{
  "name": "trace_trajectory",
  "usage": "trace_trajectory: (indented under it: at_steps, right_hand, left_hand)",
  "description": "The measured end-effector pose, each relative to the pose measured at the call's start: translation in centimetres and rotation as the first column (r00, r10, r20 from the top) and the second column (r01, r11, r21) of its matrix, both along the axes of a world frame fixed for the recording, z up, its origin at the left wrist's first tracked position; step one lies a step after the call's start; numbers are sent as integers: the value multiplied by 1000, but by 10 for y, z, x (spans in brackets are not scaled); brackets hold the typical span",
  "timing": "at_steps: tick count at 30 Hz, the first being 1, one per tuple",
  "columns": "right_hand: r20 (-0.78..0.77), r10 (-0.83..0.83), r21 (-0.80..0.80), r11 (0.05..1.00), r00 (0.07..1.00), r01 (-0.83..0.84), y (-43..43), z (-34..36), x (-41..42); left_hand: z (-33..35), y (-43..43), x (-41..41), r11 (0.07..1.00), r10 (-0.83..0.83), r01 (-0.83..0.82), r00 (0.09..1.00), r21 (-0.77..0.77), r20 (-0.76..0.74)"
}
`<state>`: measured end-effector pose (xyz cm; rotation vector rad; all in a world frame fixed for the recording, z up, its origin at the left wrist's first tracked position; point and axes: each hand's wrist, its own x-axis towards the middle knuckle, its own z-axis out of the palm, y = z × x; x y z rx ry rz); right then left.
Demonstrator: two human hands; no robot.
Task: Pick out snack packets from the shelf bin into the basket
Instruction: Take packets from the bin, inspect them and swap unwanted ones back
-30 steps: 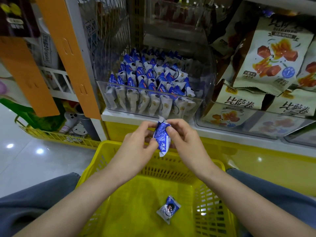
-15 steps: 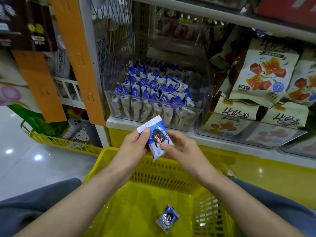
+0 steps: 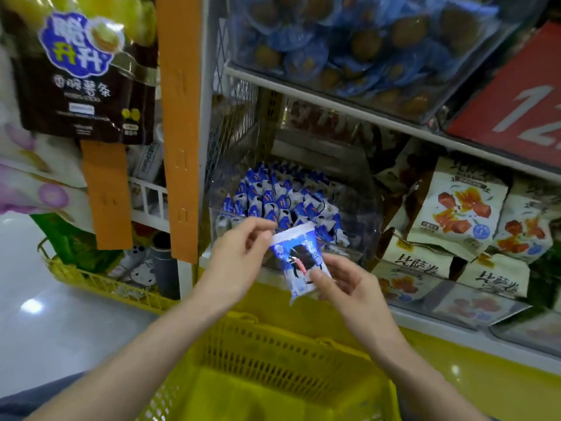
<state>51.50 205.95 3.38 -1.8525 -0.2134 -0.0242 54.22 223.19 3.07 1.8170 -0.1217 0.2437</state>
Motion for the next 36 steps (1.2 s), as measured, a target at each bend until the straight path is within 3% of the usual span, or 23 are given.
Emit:
trace_trajectory:
  at_steps: [3,6,9,13,18,24,27,32,36]
  right_hand:
    - [105,-73,-84,993,992,82,-1,23,30]
    - [257,-193,-253,932,947,259,3,43,78]
    - [362,-293,-474,760,885,445,6,50,123]
    - [354,-303,-720,515,885,465,3,48,164]
    - [393,-210,-864,250,895,438,-2,44,188]
    - [319,-217,-939,59,923,338,-2,32,206]
    - [212,-252,-976,-1,944,219,1,30,213]
    - [133,-302,-985,65,944,160,-3,31,217]
    - [219,-262,-957,132,940,259,-5,24,212]
  left_hand:
    - [11,15,20,969,88,-140,965,202,248]
    - [10,24,41,839,-29,-182,926,513,375]
    - [1,29,52,596,-128,-204,930,776,343]
    - [-9,37,57,505,-190,-288,883,814,430]
    - [-20,44,62,584,-217,-339,810,737,545]
    - [-22,48,63,639,-245,-310,786,704,568]
    - [-24,49,65,645,-250,-313,776,697,580]
    - [-22,50,64,646,-257,-304,777,700,575]
    - [-22,50,61,644,-247,-319,773,695,584]
